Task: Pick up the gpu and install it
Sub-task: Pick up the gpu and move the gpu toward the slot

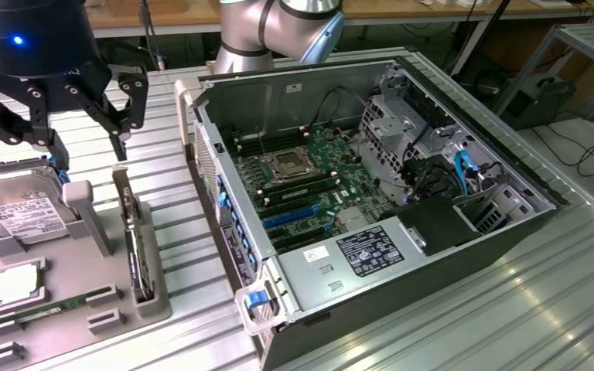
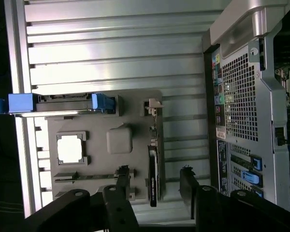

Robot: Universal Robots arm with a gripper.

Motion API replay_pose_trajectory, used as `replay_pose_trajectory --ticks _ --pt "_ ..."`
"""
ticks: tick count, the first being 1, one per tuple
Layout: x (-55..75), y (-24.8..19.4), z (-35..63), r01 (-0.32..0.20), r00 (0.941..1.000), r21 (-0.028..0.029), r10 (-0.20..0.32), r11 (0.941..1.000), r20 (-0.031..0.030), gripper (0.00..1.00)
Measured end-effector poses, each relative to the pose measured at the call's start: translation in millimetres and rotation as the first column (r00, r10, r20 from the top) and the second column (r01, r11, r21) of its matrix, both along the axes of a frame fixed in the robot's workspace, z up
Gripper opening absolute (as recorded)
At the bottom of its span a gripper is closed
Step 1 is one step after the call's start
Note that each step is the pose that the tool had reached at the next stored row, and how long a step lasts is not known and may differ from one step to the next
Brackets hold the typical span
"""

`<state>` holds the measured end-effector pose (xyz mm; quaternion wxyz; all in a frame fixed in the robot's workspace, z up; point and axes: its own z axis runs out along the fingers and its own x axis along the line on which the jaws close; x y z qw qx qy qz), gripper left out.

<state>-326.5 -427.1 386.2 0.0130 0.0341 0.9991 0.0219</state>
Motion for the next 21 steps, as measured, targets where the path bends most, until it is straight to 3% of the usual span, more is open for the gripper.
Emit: replay_pose_trajectory --ticks 1,3,8,10,21 --pt "-0.1 0.0 -1.5 -0.005 1.0000 0.0000 0.005 1.0000 -0.0001 0.60" --pt "-0.6 0.0 -8.8 -0.021 0.9998 -0.0007 0.021 0.9998 -0.0002 0.60" --pt "-0.6 -10.0 -22.3 -0.021 0.9998 -0.0008 0.021 0.9998 -0.0002 0.60" --pt "-0.5 -12.1 -26.0 -0.021 0.9998 -0.0006 0.021 0.9998 0.0000 0.60" --pt "-0.6 -12.3 -31.6 -0.021 0.9998 -0.0024 0.021 0.9998 -0.0002 0.60"
